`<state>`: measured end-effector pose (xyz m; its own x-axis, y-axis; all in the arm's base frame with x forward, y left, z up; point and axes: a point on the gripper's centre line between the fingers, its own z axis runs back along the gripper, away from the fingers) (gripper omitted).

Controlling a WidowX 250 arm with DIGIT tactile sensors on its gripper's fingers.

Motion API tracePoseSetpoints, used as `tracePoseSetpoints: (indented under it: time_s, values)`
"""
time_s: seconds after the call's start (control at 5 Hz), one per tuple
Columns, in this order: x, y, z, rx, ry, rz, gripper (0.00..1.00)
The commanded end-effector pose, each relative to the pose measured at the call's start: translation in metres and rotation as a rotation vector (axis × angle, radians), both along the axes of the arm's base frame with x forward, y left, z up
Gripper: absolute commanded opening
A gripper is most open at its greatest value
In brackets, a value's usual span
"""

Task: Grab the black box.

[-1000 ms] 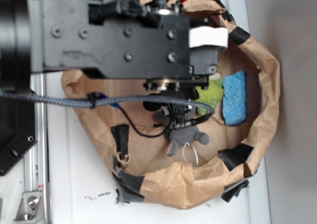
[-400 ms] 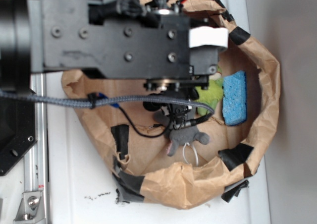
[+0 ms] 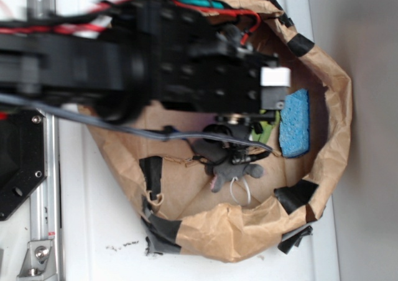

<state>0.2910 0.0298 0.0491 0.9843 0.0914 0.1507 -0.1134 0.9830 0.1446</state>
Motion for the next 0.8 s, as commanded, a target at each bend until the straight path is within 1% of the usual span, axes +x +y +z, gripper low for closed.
tracePoseSetpoints:
  time_s: [0.0,0.2,0.4,0.6]
  values:
    - [-0.023,0.030,0.010,-0.148,-0.050,-0.050,1.00]
    - [-0.034,0.039,0.016,-0.152,-0.066,-0.046,1.00]
    - [-0.042,0.037,0.028,-0.136,-0.089,-0.041,1.00]
    - [-0.036,0.038,0.026,-0.116,-0.076,-0.033,1.00]
